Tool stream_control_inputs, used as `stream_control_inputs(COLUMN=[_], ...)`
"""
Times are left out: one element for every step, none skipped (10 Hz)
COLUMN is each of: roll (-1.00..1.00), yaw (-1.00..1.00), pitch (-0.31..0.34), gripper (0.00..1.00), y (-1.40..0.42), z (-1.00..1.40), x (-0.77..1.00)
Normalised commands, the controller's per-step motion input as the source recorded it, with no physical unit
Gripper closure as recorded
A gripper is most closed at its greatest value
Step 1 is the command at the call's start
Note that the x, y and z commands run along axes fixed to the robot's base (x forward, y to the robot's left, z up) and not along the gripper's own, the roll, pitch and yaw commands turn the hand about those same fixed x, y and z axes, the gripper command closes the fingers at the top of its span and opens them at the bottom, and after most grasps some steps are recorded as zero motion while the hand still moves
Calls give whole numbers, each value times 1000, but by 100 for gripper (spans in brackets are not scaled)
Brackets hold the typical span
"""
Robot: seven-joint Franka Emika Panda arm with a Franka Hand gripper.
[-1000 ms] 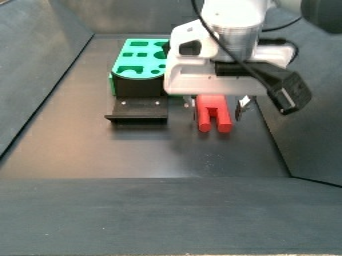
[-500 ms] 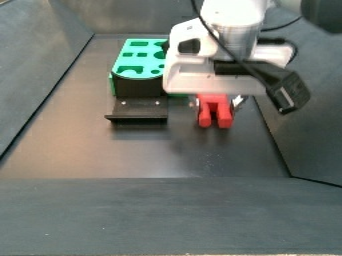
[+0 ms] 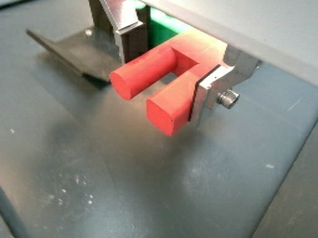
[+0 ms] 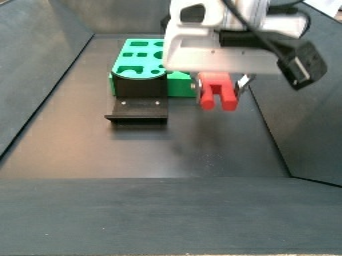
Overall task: Pick up the square-circle object. Move up. Rotate the square-circle object. Place the square-circle object on the fixture. Regrasp the square-circle object. Move to above the board. Insert the square-circle object.
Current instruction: Place the square-circle object on the fixture.
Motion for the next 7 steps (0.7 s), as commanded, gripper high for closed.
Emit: stream_control_inputs(roll=[10, 20, 33, 42, 50, 59, 70], yaw=[-2, -4, -6, -8, -7, -6, -4], pitch=[19, 24, 33, 41, 49, 56, 64], gripper=[100, 100, 100, 100, 100, 100, 100], y=[0, 2, 5, 6, 8, 11, 13], z=[1000, 1000, 1000, 1000, 1000, 1000, 808], x=[-13, -17, -21, -24, -28, -30, -21])
